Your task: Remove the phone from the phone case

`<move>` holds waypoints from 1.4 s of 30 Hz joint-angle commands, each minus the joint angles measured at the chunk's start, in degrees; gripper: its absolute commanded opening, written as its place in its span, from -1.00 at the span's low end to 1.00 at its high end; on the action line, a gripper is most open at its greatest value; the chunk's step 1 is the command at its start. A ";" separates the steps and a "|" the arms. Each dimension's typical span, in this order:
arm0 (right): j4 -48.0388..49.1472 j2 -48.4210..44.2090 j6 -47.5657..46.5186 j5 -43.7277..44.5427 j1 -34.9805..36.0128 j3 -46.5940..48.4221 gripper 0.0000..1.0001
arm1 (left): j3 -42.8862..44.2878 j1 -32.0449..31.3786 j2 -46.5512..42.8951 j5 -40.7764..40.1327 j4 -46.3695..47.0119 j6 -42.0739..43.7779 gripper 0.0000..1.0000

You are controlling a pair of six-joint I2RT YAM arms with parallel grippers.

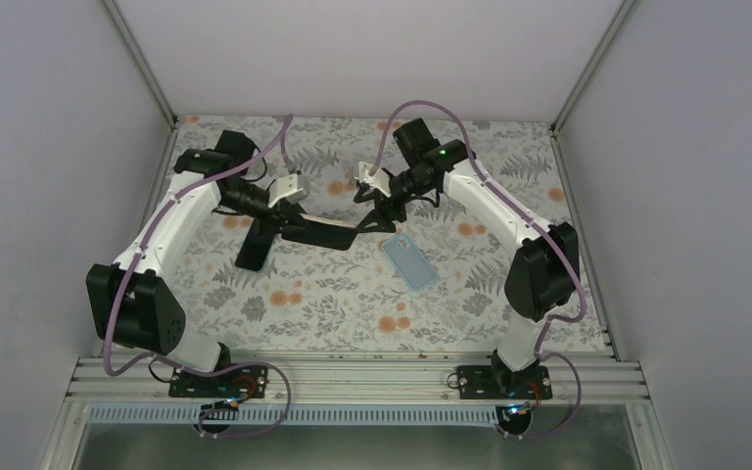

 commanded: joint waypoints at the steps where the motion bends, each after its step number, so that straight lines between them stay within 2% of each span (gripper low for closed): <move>1: 1.12 1.13 -0.40 0.54 -0.90 2.66 0.63 | 0.21 -1.52 -2.47 4.72 -1.42 1.28 -0.95; 29: 0.01 2.45 -1.88 0.77 -1.74 4.55 0.62 | 0.83 -4.10 -2.51 3.04 -4.52 4.03 -0.95; 37: 0.25 2.05 -2.12 0.33 -1.69 3.48 0.62 | 1.88 -4.30 -2.49 3.56 -2.41 1.62 -0.95; 42: 3.15 0.19 0.84 0.93 0.14 0.98 0.58 | 1.63 -4.36 -3.47 3.33 6.04 -6.83 -0.95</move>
